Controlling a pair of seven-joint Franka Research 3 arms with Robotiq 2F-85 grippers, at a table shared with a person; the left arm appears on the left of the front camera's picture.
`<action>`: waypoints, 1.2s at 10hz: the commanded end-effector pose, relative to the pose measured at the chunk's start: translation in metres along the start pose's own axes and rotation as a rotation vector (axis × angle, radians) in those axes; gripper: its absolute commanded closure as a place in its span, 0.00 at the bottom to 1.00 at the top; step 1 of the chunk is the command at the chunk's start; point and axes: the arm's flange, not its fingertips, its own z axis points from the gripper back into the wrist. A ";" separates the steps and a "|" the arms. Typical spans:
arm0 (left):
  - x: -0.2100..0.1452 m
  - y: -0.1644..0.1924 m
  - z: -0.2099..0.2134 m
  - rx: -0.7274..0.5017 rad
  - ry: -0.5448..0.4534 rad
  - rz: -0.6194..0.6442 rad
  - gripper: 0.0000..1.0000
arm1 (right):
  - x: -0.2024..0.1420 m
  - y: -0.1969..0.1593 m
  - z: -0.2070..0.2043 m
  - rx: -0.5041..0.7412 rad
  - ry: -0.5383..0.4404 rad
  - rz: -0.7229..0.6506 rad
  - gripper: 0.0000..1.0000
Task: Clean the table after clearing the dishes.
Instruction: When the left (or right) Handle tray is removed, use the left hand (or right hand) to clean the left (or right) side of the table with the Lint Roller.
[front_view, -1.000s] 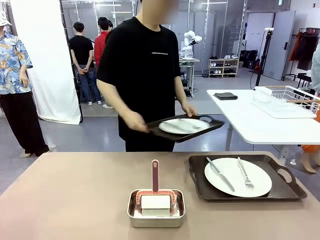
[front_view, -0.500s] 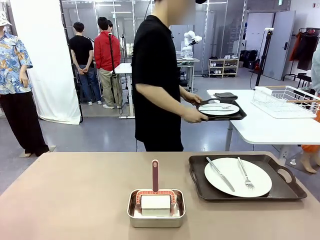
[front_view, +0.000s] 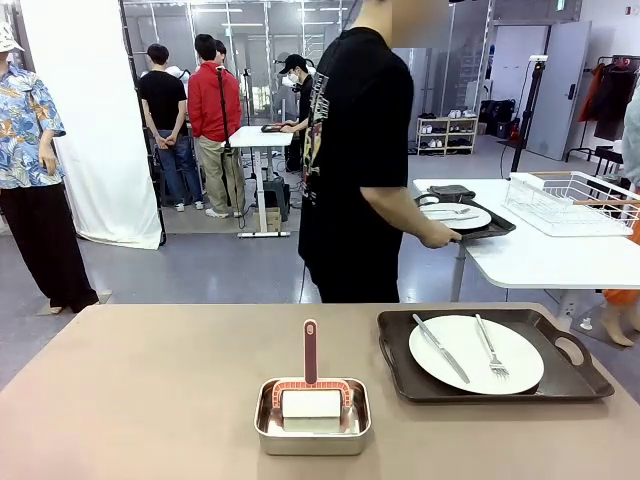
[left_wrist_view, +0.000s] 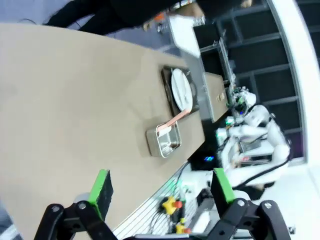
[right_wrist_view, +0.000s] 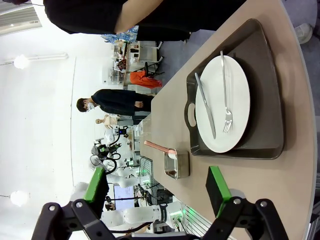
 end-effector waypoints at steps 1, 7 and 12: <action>0.028 -0.050 -0.036 0.111 0.087 -0.202 0.00 | 0.000 0.003 0.001 -0.001 -0.002 0.003 0.00; 0.025 -0.203 -0.243 0.268 0.286 -0.808 0.00 | 0.000 0.003 0.001 -0.001 -0.002 0.003 0.00; -0.010 -0.250 -0.365 0.240 0.569 -1.068 0.00 | 0.000 0.003 0.001 -0.001 -0.002 0.003 0.00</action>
